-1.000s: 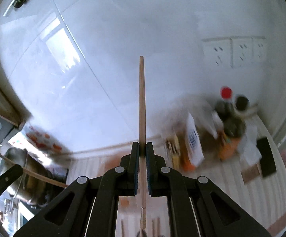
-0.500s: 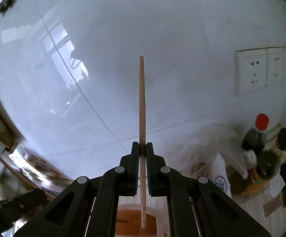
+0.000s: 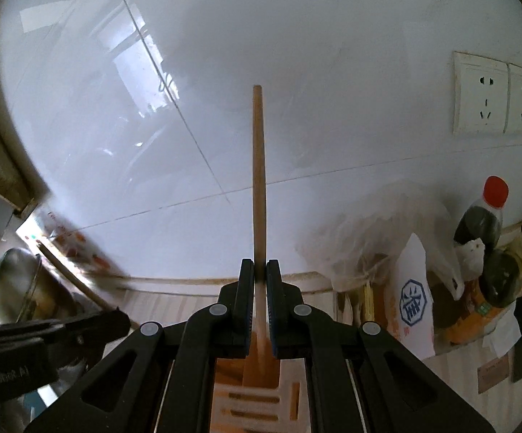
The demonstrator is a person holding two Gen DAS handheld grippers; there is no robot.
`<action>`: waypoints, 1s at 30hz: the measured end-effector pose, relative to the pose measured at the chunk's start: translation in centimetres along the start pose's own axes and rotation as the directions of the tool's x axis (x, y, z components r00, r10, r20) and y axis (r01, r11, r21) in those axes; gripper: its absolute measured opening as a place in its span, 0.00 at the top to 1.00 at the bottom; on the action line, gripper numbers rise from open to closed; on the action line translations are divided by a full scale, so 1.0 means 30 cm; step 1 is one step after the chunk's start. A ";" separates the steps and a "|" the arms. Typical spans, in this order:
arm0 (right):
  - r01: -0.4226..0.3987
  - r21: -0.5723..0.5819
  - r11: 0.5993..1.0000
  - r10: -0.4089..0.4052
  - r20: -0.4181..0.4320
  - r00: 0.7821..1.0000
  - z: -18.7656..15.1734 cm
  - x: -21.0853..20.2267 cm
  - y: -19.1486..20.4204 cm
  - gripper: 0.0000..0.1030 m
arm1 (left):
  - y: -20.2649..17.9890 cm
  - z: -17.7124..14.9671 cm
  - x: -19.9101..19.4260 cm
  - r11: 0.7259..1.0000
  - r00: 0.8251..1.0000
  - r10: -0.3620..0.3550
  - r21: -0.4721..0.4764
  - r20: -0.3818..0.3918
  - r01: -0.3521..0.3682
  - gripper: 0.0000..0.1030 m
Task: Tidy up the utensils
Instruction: 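Lower the left tool's chopstick into the pink holder and open while the right tool does likewise, then move both tools back down to the chopsticks on the cat mat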
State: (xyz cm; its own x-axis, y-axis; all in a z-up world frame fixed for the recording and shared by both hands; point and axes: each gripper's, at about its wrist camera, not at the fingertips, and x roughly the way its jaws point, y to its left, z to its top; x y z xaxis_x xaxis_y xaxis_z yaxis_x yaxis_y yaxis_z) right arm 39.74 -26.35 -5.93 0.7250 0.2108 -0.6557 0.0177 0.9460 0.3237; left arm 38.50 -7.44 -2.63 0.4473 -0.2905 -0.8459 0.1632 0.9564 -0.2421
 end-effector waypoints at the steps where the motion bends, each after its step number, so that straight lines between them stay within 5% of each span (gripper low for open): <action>1: -0.007 0.002 1.000 0.007 -0.007 1.000 0.002 -0.016 -0.006 0.86 | -0.003 -0.004 -0.029 1.000 1.000 0.007 0.003 0.018 -0.007 0.91; 3: -0.018 0.009 1.000 0.018 -0.001 1.000 0.006 -0.061 -0.013 0.66 | -0.009 -0.005 -0.076 0.999 0.998 0.038 0.008 0.050 -0.038 0.86; 5: -0.023 0.027 0.999 0.023 0.017 1.000 0.004 -0.111 -0.025 0.49 | -0.002 -0.006 -0.113 0.998 0.995 0.063 0.005 0.081 -0.064 0.63; 7: -0.025 0.053 0.998 0.023 0.033 0.999 0.011 -0.165 -0.034 0.47 | 0.012 -0.013 -0.153 0.996 0.989 0.089 -0.012 0.116 -0.089 0.30; 11: 0.002 0.091 0.996 -0.007 0.048 0.999 -0.007 -0.261 -0.060 0.38 | 0.047 -0.045 -0.203 0.986 0.973 0.166 -0.024 0.162 -0.164 0.26; 14: 0.027 0.128 0.991 -0.033 0.042 0.999 -0.045 -0.299 -0.088 0.30 | 0.081 -0.089 -0.206 0.976 0.962 0.217 -0.028 0.168 -0.215 0.01; 19: 0.070 0.157 0.985 -0.080 0.058 0.995 -0.141 -0.342 -0.126 0.06 | 0.109 -0.177 -0.168 0.950 0.938 0.308 -0.002 0.160 -0.311 0.00; 30: 0.188 0.104 0.977 -0.172 -0.150 0.974 -0.400 -0.283 -0.182 0.06 | 0.202 -0.450 0.017 0.920 0.921 0.391 0.029 -0.003 -0.390 0.00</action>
State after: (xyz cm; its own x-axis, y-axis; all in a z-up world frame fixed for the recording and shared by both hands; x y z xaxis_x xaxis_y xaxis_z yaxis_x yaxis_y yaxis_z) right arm 25.22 -30.34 -10.31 0.5994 0.0797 -0.7964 0.2256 0.9379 0.2636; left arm 27.85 -1.38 -10.94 0.4732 0.1062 -0.8745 0.0013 0.9926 0.1213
